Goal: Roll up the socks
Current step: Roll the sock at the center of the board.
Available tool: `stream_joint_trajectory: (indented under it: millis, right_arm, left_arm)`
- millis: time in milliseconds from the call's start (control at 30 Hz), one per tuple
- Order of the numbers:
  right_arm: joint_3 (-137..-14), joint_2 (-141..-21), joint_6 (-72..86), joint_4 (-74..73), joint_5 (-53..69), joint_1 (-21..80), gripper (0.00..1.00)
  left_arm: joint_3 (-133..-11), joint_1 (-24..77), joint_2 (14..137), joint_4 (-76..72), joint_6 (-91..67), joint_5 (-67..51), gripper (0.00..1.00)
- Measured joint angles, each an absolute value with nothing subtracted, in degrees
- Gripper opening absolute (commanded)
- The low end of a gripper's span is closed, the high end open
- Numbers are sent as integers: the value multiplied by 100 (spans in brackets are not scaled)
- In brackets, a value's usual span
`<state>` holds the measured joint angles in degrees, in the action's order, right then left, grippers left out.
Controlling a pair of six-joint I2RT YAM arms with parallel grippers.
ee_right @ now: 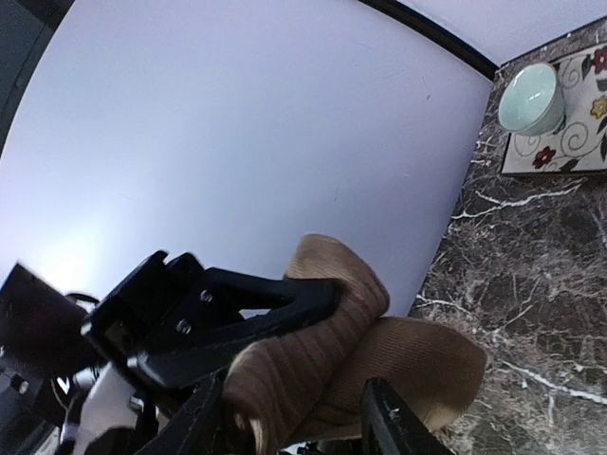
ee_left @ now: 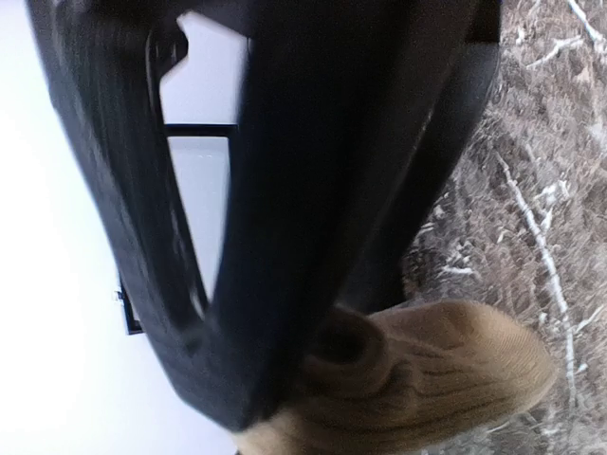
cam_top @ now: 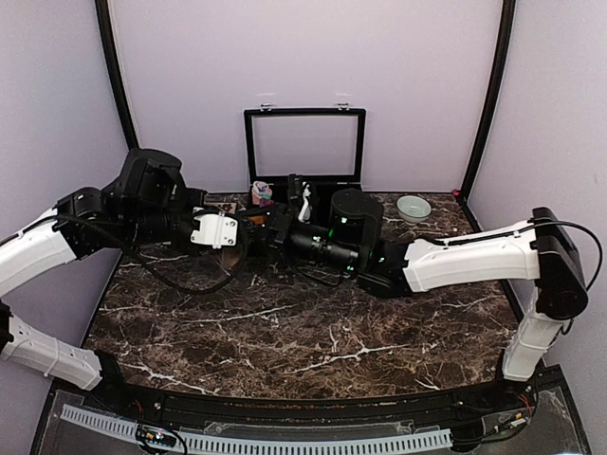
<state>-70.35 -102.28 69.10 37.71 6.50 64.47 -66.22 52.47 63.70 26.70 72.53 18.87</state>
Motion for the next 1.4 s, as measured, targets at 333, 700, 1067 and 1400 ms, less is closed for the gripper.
stream_joint_trajectory:
  millis: [333,700,1067,1400]
  right_arm:
    - [-5942,-8305,4703,2683,-1111,6897,58]
    - [-7655,-9511,2270,1037,-2530,7990,54]
    - [-8661,-10355,2027,-464,-3336,7870,15]
    - [-7078,-9286,2263,639,-2429,7452,0]
  left_arm:
    - [-9087,3717,8145,5413,4294,-676,0]
    - [-9570,3068,9024,6685,3107,-2274,0]
    - [-9699,3070,9028,7072,3170,-3022,0]
    - [-9904,3103,9011,7647,4086,-4174,0]
